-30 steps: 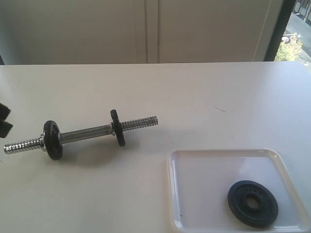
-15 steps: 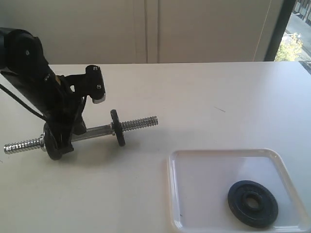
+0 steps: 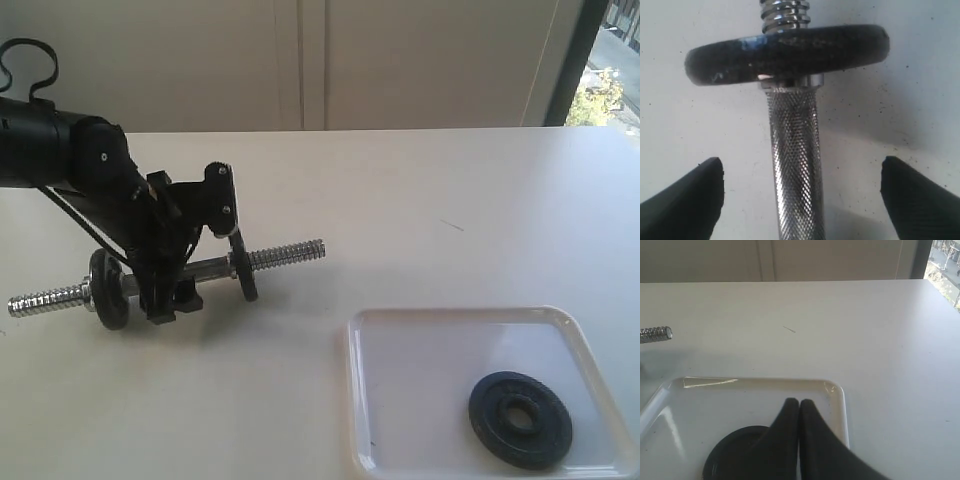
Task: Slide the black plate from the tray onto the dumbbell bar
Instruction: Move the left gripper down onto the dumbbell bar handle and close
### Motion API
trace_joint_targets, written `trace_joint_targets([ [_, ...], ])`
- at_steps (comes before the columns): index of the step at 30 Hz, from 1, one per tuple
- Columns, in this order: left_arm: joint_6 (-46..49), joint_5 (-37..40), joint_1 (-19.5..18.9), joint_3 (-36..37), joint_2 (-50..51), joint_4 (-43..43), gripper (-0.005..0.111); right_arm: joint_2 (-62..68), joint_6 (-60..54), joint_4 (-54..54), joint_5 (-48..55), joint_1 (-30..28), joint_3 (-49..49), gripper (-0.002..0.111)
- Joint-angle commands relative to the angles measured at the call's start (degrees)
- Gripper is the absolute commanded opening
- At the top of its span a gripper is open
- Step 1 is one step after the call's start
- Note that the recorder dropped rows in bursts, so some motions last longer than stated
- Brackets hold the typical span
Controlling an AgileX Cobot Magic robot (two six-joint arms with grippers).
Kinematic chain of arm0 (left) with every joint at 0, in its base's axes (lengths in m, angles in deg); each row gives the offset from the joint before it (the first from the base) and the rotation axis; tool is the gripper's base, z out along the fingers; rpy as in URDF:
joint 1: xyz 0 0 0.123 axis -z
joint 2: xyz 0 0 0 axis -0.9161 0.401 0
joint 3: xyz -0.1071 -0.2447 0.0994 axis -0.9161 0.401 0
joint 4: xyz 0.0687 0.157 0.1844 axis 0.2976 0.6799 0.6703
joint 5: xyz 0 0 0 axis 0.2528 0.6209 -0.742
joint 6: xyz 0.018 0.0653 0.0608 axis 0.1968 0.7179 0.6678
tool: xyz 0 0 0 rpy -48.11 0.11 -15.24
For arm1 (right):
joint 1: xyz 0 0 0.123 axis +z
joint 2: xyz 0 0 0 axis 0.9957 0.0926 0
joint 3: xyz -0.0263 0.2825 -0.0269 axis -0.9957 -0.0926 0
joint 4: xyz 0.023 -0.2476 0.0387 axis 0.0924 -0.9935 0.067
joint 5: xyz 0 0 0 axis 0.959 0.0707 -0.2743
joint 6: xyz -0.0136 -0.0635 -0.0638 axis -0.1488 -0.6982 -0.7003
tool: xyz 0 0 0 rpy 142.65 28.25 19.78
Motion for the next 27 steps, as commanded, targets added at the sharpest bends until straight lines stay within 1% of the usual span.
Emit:
trace_joint_targets([
  [1,-0.36,-2.49,0.39,-0.11,1.99,-0.79,0.084,-0.24,-0.42,0.07,-0.23,0.05,-0.24,0.0],
  [11,-0.36,-4.58,0.39,-0.11,5.48,-0.79,0.084,-0.24,-0.42,0.07,-0.23,0.05,-0.24,0.0],
  [25,-0.62,-6.01,0.39,-0.11,5.61,-0.79,0.084,-0.24,-0.42,0.07,-0.23,0.05,-0.24,0.0],
  [27,-0.62,-6.01,0.39,-0.11,5.61,-0.79,0.083,-0.24,-0.42,0.07,-0.23,0.05,-0.24,0.0],
])
